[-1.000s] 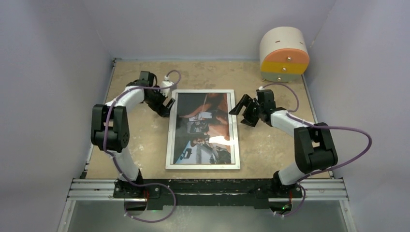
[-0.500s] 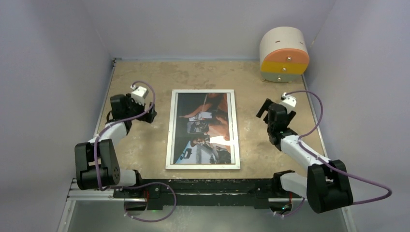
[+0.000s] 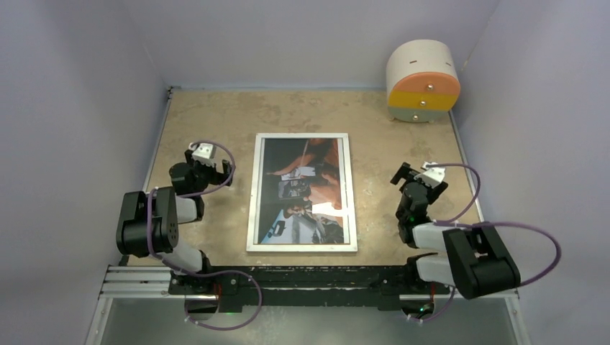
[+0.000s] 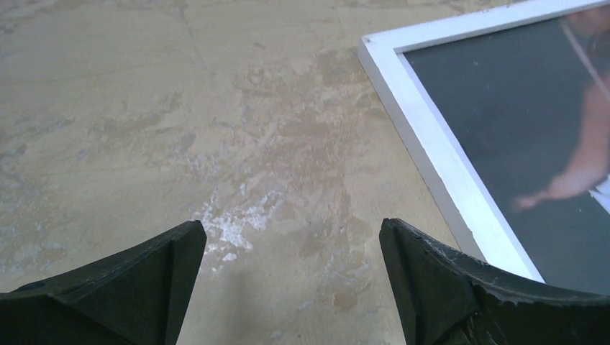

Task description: Put the photo into the frame

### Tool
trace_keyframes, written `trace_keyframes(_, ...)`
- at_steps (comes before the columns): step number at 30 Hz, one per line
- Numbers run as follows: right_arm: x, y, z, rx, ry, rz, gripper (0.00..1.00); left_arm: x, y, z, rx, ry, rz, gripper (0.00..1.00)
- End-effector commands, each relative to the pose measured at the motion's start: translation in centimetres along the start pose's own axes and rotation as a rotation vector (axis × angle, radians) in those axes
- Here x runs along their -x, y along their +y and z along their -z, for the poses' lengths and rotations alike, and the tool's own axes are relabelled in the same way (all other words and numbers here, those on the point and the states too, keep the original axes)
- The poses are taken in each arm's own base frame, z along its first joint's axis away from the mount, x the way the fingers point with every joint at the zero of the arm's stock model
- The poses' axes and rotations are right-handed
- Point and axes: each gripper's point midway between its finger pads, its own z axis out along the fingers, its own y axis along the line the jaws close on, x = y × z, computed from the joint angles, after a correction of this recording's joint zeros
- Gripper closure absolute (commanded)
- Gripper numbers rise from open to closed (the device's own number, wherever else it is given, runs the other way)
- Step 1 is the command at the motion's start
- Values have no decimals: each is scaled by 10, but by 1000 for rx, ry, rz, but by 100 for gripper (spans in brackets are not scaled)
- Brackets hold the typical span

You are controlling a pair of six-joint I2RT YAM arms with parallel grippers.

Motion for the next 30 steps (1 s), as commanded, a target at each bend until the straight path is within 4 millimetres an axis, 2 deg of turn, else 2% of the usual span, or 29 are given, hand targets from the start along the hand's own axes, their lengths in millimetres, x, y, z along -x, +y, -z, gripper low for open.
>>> trace_keyframes(1,41,10,-10,13,-185,-76,1,37,0,-6,21,-199,-36,1)
trace_keyframes(4,36,15,-16,27,-199,-36,1,34,-4,-11,40,-163,-74,1)
trace_keyframes(6,44,26,-13,111,-263,22,1,36,-13,-7,45,-193,-139,0)
trace_keyframes(7,38,37,-7,194,-252,39,1,31,-22,-2,48,-199,-186,0)
trace_keyframes(8,36,45,0,265,-263,36,1,30,-42,4,28,-250,-233,0)
trace_keyframes(9,30,41,1,256,-266,47,1,32,-41,8,61,-267,-236,0)
trace_keyframes(11,29,42,-6,234,-249,99,1,25,-31,-5,88,-176,-213,0)
trace_keyframes(13,27,49,-25,193,-209,115,1,28,-22,-12,112,-180,-172,0)
trace_keyframes(14,14,57,-35,200,-127,134,1,24,-21,-12,113,-161,-168,0)
trace_keyframes(15,5,58,-41,214,-59,112,1,24,-21,-12,112,-150,-167,0)
trace_keyframes(17,4,52,-48,212,-38,74,1,27,-21,-11,114,-177,-168,0)
trace_keyframes(24,15,43,-47,173,-94,76,1,25,-21,-11,114,-164,-167,0)
trace_keyframes(30,15,43,-48,174,-94,77,1,25,-21,-12,113,-165,-164,0)
